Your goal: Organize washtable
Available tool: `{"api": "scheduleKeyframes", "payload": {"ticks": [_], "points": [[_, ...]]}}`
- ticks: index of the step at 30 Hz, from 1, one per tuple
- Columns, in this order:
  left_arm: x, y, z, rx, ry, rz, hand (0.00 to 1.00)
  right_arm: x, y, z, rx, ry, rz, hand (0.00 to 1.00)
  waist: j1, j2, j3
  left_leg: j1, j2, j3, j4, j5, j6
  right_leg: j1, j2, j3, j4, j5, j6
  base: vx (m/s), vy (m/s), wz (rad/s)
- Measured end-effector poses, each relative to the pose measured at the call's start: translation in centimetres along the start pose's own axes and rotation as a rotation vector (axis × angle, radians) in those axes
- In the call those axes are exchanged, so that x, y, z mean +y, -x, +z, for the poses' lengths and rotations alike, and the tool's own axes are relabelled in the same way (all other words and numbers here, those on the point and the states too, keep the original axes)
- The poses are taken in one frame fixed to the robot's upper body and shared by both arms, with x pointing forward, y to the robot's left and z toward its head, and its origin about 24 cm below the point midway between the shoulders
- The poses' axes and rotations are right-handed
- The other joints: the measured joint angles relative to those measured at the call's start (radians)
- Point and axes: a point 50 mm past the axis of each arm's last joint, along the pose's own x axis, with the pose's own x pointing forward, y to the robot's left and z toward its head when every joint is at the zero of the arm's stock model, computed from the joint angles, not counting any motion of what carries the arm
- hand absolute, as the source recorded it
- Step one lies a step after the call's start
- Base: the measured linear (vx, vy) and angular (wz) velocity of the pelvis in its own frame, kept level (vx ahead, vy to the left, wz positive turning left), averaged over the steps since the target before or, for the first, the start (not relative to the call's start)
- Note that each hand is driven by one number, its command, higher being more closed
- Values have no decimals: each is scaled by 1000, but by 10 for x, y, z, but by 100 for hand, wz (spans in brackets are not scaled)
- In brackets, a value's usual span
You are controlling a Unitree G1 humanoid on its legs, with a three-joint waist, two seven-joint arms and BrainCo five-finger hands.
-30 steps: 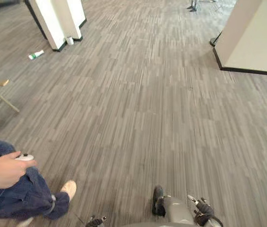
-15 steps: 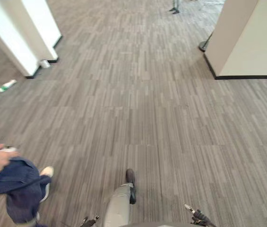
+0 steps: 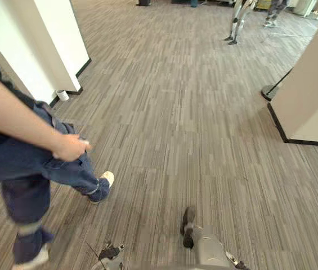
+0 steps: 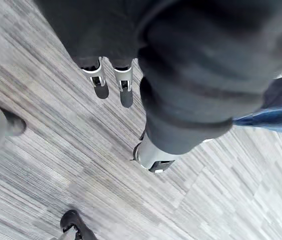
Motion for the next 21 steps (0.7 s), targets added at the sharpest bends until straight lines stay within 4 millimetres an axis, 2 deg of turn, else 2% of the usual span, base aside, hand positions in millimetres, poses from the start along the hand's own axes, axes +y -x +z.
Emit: {"api": "scheduleKeyframes", "payload": {"ticks": [1,2,3,4,5,6,7,8,9,10,11,12,13,14,15,16,17,18,19,20,21], "points": [[4,1,-3,17,8,4,0,5,-1,3,-10,6,14,0,17,-4,8,-49,57,30,101,79,17,60,27,26,-12,-38,-8,928,-187,-89],[5,0,-1,8,23,2,0,8,-2,4,-17,3,18,0,17,-4,11,-88,82,46,170,31,35,101,32,39,-17,-56,-3,726,-131,-53],[6,0,7,-27,25,-1,0,14,-4,2,5,4,26,0,26,-34,30,-147,98,67,247,-53,57,173,35,79,-38,-81,-1,703,-141,-62],[12,-1,18,-59,7,10,0,26,-7,2,25,26,51,0,53,-76,43,-220,89,84,268,-136,35,266,33,146,-94,-94,-5,696,-133,-83],[14,-1,17,-57,-10,12,0,31,-8,3,30,50,67,0,58,-89,44,-259,75,87,246,-175,9,309,29,177,-127,-97,-3,1030,-147,-122],[22,0,14,-48,-31,27,0,49,-10,7,27,91,116,0,76,-104,47,-333,47,92,146,-232,-35,376,19,229,-179,-109,13,848,-77,-138],[25,1,8,-30,-37,32,0,64,-12,13,19,115,157,0,84,-106,49,-389,20,102,-31,-274,-75,445,8,272,-229,-128,38,831,-42,-132],[26,2,5,-23,-25,34,0,68,-13,15,15,116,169,0,89,-105,50,-409,7,114,-138,-277,-75,479,2,289,-250,-140,56,806,70,-105],[28,2,0,-7,-37,39,0,71,-13,16,15,124,175,0,100,-97,51,-436,-27,126,-375,-266,-80,541,-12,307,-280,-172,73,792,112,-67],[28,3,-4,5,-56,36,0,73,-13,15,17,137,181,0,110,-88,48,-440,-48,130,-599,-237,-111,581,-19,326,-300,-203,79,979,197,-73],[30,6,-13,25,-61,38,0,71,-14,18,12,161,180,0,121,-61,34,-480,-55,134,-770,-196,-139,634,-12,356,-338,-243,99,868,271,-66],[32,6,-14,28,-56,44,0,68,-14,15,22,163,170,0,130,-59,34,-503,-53,129,-742,-152,-81,658,-17,375,-343,-267,107,1096,341,-67],[43,7,-16,43,-47,74,0,65,-13,6,48,163,162,0,135,-88,13,-502,-91,126,-670,-44,43,673,-58,389,-276,-289,119,948,321,-34],[48,7,-14,42,-45,87,0,64,-12,4,59,164,158,0,132,-109,-2,-496,-108,129,-650,-39,67,624,-88,381,-149,-298,135,951,301,-11],[51,7,-12,36,-44,95,0,62,-12,0,70,165,152,0,131,-128,-10,-488,-127,136,-636,-68,82,579,-107,382,-37,-296,138,929,309,20],[54,6,-6,20,-48,105,0,59,-11,-6,89,157,145,0,131,-160,-11,-453,-168,140,-615,-132,99,492,-136,387,197,-237,206,1065,327,34],[55,5,0,10,-51,107,0,56,-10,-10,110,150,134,0,120,-175,-2,-400,-199,133,-592,-198,112,415,-144,423,431,-103,300,849,246,38],[54,4,2,6,-53,106,0,55,-10,-11,114,151,132,0,115,-178,4,-366,-214,127,-581,-230,116,377,-148,435,548,-64,341,786,203,47],[54,4,2,8,-57,105,0,52,-10,-10,111,146,126,0,98,-172,21,-265,-240,109,-585,-282,116,313,-181,399,755,-61,345,737,160,41],[50,4,1,13,-83,91,0,49,-11,-6,92,136,122,0,81,-151,37,-157,-253,91,-624,-316,116,254,-227,318,875,-94,298,712,144,38],[49,4,0,16,-95,85,0,49,-11,-2,73,141,127,0,72,-133,42,-106,-254,80,-659,-324,110,217,-245,281,903,-114,267,641,110,31]]}}
